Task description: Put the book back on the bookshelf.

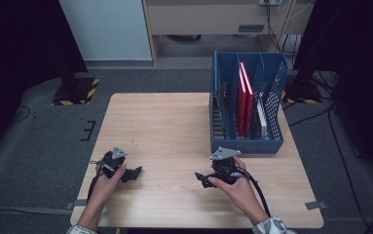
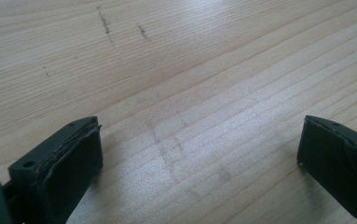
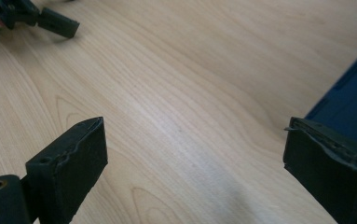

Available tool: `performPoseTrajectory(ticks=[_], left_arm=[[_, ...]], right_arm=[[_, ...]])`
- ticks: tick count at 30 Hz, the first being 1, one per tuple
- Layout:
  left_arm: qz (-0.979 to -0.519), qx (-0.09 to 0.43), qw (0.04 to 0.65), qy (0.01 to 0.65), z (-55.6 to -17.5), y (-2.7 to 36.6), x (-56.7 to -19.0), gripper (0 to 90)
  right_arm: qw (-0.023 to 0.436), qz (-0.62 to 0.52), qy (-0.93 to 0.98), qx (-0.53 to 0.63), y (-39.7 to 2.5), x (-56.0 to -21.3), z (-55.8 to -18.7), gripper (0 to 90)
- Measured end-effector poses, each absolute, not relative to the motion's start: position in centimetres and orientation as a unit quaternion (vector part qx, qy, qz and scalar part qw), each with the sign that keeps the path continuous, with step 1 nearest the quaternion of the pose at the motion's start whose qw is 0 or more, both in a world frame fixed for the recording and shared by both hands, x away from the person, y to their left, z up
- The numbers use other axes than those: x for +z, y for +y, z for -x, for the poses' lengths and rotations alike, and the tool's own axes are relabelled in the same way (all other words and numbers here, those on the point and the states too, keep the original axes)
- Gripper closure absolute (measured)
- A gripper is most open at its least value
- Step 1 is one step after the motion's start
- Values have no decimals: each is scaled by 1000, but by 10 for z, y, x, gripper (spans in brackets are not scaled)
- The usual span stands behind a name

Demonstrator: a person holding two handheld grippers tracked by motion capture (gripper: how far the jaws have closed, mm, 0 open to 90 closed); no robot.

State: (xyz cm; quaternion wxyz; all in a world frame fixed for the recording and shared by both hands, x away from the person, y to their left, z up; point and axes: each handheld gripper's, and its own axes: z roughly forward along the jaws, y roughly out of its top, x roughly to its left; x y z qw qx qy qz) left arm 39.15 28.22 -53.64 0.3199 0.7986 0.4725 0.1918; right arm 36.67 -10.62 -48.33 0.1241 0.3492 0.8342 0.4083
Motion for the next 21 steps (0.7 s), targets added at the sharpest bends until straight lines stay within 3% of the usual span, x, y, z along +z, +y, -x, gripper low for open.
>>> performPoseTrajectory(ticks=[21], left_arm=[[-800, 191, 319, 471, -392, 282, -536, 0]], right_arm=[[108, -346, 854, 374, -45, -521, -387, 85]])
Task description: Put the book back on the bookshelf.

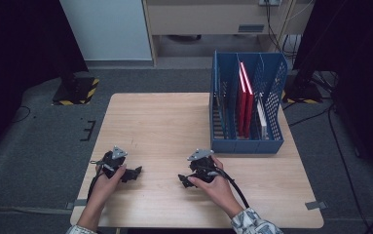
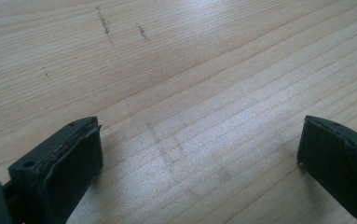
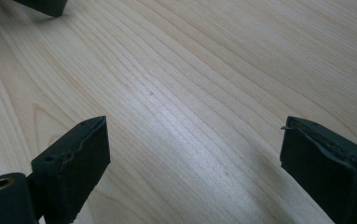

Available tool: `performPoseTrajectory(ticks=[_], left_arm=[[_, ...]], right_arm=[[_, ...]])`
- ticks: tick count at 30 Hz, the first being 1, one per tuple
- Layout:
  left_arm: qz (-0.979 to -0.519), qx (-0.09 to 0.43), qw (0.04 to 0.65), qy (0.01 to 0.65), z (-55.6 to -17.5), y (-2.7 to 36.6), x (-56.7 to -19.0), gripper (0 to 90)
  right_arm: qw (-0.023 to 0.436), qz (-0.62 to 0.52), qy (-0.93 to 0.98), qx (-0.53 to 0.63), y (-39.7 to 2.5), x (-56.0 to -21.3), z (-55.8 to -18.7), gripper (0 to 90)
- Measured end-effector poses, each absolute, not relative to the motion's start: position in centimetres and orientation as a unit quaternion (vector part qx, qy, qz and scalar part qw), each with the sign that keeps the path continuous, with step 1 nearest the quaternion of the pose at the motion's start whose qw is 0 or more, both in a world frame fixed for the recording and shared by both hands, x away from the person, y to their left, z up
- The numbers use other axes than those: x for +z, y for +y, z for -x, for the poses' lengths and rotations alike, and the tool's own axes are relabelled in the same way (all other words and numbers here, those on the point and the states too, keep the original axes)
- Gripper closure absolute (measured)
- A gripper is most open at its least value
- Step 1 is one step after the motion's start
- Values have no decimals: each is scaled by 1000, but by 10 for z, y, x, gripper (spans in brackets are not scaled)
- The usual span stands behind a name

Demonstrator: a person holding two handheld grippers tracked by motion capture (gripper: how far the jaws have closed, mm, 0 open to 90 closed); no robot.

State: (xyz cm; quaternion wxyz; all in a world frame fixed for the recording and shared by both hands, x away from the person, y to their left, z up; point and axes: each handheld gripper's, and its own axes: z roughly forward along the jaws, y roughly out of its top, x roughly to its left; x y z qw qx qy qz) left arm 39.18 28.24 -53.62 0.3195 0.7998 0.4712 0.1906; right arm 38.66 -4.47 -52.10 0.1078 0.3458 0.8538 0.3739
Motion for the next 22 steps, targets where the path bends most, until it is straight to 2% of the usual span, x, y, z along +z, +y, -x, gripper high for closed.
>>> performPoseTrajectory(ticks=[6, 14, 22], left_arm=[[-800, 190, 319, 471, -392, 282, -536, 0], [-800, 190, 319, 471, -392, 282, -536, 0], [-800, 191, 319, 471, -392, 282, -536, 0]], right_arm=[[111, -359, 851, 367, -42, -529, -393, 91], [158, -383, 838, 355, -42, -538, -399, 81], [156, -387, 838, 351, -42, -539, -402, 40]])
